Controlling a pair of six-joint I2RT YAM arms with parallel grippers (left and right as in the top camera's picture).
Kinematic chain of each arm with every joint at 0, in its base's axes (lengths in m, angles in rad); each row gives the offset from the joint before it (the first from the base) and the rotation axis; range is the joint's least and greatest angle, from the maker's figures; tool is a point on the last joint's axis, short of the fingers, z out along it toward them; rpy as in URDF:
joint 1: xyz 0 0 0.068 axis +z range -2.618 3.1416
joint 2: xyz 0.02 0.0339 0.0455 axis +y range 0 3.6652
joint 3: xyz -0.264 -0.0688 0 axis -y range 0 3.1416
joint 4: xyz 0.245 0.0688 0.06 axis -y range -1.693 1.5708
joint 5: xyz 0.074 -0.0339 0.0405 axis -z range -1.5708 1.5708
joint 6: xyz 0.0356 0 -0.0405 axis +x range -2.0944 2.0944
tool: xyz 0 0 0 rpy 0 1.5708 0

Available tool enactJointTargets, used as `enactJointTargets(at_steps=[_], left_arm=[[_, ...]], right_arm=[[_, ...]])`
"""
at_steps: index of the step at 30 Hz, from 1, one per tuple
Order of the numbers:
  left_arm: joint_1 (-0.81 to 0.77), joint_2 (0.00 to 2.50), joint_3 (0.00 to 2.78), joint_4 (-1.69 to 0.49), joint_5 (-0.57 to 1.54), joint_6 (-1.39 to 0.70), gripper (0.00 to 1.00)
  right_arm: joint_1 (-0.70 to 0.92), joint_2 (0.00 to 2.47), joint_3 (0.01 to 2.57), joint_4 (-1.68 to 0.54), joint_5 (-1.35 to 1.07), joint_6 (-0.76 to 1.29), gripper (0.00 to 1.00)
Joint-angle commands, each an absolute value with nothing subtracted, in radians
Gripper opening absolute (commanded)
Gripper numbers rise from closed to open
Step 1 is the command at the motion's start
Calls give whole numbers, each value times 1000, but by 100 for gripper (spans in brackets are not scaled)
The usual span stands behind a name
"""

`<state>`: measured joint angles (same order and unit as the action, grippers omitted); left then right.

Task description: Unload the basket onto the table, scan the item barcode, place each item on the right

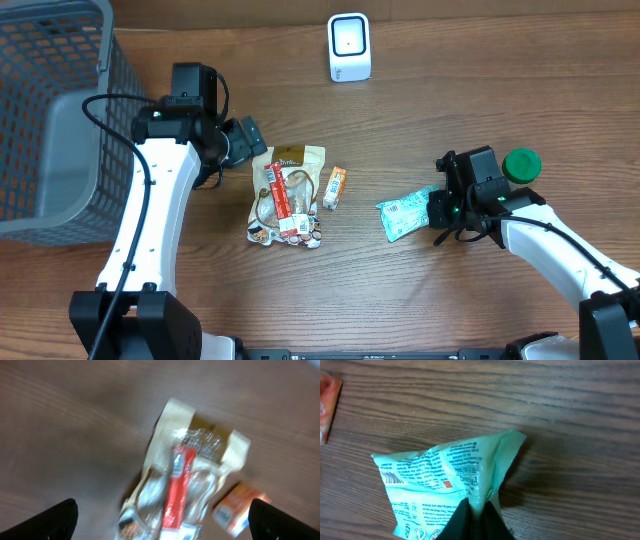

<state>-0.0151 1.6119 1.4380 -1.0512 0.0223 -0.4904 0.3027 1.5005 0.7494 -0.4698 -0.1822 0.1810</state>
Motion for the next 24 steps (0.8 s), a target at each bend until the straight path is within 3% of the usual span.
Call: enactJointTargets(at_steps=[1, 5, 6, 7, 8, 9, 12, 14, 17, 24], left_arm=[[-13, 1595, 1444, -958, 41, -472, 100], [-14, 1595, 1444, -979, 188, -472, 100], [-14, 1595, 1444, -983, 207, -472, 91], [-14, 1594, 1444, -984, 244, -472, 49], [-14, 1595, 1444, -985, 287, -472, 17], [-18, 1598, 1441, -986, 352, -477, 4], [-64, 1602, 1435, -979, 439, -478, 4], [-141, 1610, 1435, -978, 430, -472, 5], [-247, 1631, 1435, -966, 397, -472, 4], [-468, 1771, 1435, -881, 364, -525, 4]], right_arm=[[303, 1486, 745, -461, -179, 183, 15], [302, 1486, 745, -465, -179, 183, 19], [302, 1486, 745, -465, -179, 183, 20], [302, 1486, 745, -466, -179, 186, 21], [302, 1486, 745, -466, -179, 189, 23], [302, 1486, 745, -466, -179, 200, 25], [301, 1486, 745, -466, -179, 231, 34], [300, 1488, 745, -469, -180, 241, 47], [300, 1489, 745, -482, -180, 241, 56], [275, 1489, 745, -505, -199, 265, 57]])
